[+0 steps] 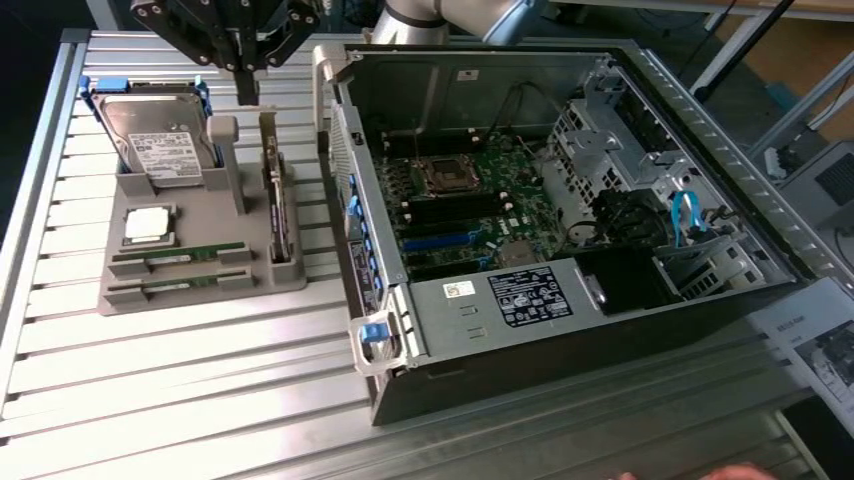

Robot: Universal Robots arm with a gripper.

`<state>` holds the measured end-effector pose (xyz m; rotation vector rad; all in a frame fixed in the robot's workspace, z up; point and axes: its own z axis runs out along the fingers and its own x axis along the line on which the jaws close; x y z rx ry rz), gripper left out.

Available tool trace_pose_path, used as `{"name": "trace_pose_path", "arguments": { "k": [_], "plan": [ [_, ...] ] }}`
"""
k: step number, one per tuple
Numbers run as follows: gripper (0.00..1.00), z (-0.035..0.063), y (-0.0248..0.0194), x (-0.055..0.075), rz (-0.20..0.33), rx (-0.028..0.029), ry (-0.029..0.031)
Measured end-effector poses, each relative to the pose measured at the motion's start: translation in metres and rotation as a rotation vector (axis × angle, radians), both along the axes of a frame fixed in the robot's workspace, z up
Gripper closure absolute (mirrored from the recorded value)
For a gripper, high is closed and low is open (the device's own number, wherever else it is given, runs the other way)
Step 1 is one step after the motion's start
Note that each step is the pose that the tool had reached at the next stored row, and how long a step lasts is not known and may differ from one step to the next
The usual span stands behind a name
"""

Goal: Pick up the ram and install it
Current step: 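Reach for the ram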

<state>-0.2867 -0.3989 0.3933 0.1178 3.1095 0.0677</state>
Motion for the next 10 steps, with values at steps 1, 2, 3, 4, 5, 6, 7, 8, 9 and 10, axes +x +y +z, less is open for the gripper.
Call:
{"name": "trace_pose_path", "arguments": {
  "k": [1, 2, 3, 4, 5, 6, 7, 8, 9, 10],
  "plan": [
    [0.90, 0.0000, 0.0000, -0.002, 0.000, 0.0000, -0.0001],
    [0.90, 0.0000, 0.0000, -0.003, 0.000, 0.0000, -0.0003],
    [0.90, 0.0000, 0.0000, -0.005, 0.000, 0.0000, -0.0003],
    [0.90, 0.0000, 0.0000, -0.007, 0.000, 0.0000, -0.0004],
    [0.90, 0.0000, 0.0000, -0.008, 0.000, 0.0000, -0.0005],
    [0.90, 0.0000, 0.0000, -0.010, 0.000, 0.0000, -0.0006],
    [0.90, 0.0000, 0.0000, -0.012, 0.000, 0.0000, -0.0006],
    [0.90, 0.0001, 0.0000, -0.014, 0.000, -0.0001, -0.0005],
    [0.90, 0.0000, 0.0000, -0.015, 0.000, -0.0001, -0.0007],
    [0.90, 0.0000, 0.0000, -0.017, 0.000, 0.0000, -0.0008]
  ]
}}
